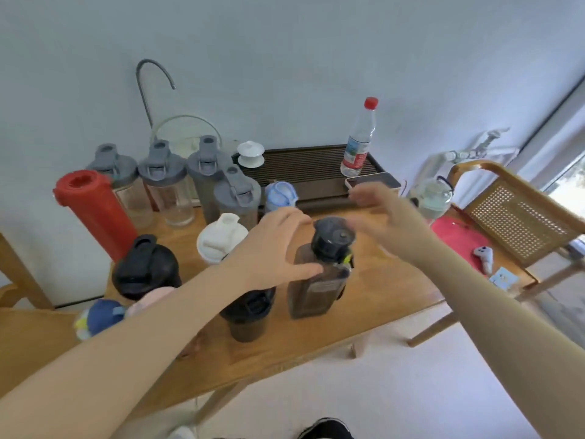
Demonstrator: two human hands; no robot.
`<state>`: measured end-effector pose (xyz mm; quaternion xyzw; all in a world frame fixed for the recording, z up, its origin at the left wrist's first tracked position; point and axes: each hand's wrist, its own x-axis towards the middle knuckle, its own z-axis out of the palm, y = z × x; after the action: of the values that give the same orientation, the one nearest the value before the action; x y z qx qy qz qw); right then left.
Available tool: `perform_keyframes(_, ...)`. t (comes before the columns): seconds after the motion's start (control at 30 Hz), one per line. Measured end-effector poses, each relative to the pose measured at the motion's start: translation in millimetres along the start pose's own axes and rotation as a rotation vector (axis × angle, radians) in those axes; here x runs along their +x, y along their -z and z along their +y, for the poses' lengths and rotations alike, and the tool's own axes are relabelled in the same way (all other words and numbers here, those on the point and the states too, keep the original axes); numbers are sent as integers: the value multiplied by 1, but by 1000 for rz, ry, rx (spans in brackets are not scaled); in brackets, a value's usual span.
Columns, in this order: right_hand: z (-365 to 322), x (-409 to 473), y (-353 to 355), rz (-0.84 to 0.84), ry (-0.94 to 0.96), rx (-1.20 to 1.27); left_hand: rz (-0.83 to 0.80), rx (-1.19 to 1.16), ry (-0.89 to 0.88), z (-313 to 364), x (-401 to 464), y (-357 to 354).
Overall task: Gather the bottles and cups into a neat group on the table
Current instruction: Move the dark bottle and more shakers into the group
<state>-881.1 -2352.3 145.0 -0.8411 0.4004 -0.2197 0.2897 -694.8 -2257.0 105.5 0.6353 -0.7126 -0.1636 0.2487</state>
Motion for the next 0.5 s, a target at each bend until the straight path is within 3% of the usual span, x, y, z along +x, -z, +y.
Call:
perform_keyframes(0.07, 23, -8, -11, -217, -28, 3, -23, -10, 89, 11, -1, -11)
perform_keyframes(0.13, 36, -12, -26, -298, -27, 111, 15, 33, 176, 18, -6, -18)
perform_keyframes(0.23, 47, -11, -44, -294, 15, 248, 49, 183, 320, 19, -19, -23)
perform_keyframes(0.37, 54, -7, -57, -295, 49, 248, 26, 399, 457, 12, -46, -21)
perform_keyframes(0.5, 54, -1, -55, -263, 102, 172, 32, 281, 616, 4, -66, -18)
